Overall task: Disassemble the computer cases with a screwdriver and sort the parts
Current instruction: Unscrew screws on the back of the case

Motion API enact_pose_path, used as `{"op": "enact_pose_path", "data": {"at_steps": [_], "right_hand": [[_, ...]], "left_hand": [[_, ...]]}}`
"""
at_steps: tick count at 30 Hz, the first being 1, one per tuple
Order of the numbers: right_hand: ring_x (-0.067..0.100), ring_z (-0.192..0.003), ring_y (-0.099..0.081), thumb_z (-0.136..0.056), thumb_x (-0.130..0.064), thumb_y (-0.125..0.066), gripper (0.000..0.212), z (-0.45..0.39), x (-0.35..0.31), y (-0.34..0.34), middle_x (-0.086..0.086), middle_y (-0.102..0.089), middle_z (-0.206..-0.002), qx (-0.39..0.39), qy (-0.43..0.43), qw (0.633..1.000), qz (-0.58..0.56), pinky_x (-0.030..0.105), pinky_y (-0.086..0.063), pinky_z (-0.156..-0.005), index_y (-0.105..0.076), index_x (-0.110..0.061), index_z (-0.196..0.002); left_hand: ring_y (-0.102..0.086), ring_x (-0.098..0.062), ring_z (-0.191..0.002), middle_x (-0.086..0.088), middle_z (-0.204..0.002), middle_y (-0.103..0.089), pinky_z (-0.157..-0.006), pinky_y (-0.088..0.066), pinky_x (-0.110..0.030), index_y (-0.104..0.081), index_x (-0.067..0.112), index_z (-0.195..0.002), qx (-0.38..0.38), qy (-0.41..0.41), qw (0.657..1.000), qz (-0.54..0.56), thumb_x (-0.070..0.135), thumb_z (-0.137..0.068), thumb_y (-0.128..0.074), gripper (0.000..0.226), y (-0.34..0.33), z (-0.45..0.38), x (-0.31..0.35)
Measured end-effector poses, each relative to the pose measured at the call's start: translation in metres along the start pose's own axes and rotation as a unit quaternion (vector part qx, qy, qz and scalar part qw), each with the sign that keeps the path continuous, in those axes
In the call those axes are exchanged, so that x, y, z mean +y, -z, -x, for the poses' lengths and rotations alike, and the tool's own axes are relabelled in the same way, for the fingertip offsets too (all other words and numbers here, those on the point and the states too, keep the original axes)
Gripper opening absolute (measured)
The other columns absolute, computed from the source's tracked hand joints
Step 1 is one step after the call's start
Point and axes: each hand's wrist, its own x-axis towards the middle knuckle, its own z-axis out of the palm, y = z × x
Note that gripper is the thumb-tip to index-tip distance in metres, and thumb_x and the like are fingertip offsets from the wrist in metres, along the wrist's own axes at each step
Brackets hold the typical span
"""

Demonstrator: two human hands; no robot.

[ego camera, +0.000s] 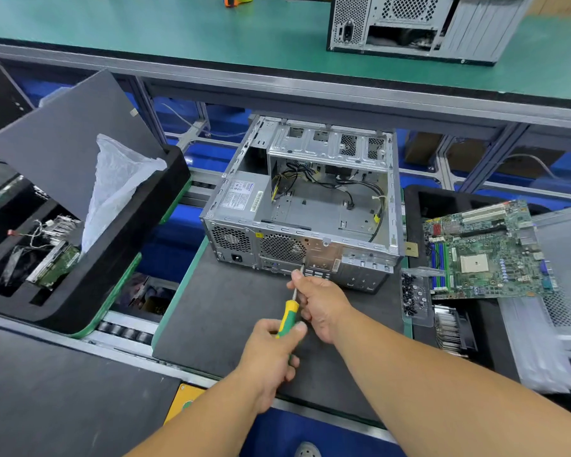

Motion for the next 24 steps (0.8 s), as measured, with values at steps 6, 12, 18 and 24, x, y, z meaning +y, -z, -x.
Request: {"op": "enact_pose_path", "data": {"at_steps": [6,12,18,24], "right_hand": [[0.009,-0.047,-0.027,-0.097,-0.042,-0.068,0.032,0.000,-0.002,0.000,-0.007,-0.033,-0.053,-0.009,-0.001,1.000,0.007,0.026,-0.024,-0.050,-0.077,-0.014,-0.087],[0.009,-0.051,-0.031,-0.094,-0.041,-0.071,0.031,-0.003,-0.003,0.006,-0.006,-0.037,-0.056,-0.031,-0.009,0.999,-0.006,0.024,-0.028,-0.046,-0.080,-0.014,-0.083],[0.010,-0.049,-0.026,-0.097,-0.042,-0.067,0.033,-0.002,-0.006,0.003,-0.004,-0.032,-0.056,-0.037,-0.012,0.999,0.006,0.025,-0.024,-0.046,-0.077,-0.012,-0.088],[0.010,-0.048,-0.027,-0.097,-0.042,-0.067,0.034,-0.001,-0.009,0.004,-0.004,-0.033,-0.055,-0.038,-0.020,0.999,0.009,0.025,-0.024,-0.047,-0.077,-0.013,-0.085]], "left_hand": [[-0.060,-0.012,-0.056,-0.005,-0.072,-0.067,-0.049,-0.049,-0.025,-0.063,0.007,-0.101,0.084,-0.058,0.993,-0.054,0.029,-0.099,-0.068,0.023,0.005,-0.009,-0.006],[-0.054,-0.014,-0.056,-0.010,-0.078,-0.069,-0.041,-0.035,-0.023,-0.065,0.007,-0.107,-0.071,0.106,0.986,0.104,0.043,-0.106,-0.055,0.037,0.007,-0.005,0.001],[-0.061,-0.022,-0.062,-0.005,-0.077,-0.066,-0.057,-0.050,-0.038,-0.058,0.016,-0.095,0.099,-0.114,0.972,-0.179,0.040,-0.093,-0.073,0.029,0.008,-0.009,-0.003],[-0.054,-0.019,-0.044,-0.010,-0.061,-0.064,-0.038,-0.040,-0.026,-0.062,0.009,-0.090,0.123,-0.019,0.992,-0.033,0.043,-0.105,-0.050,0.038,0.007,-0.014,0.008]]}}
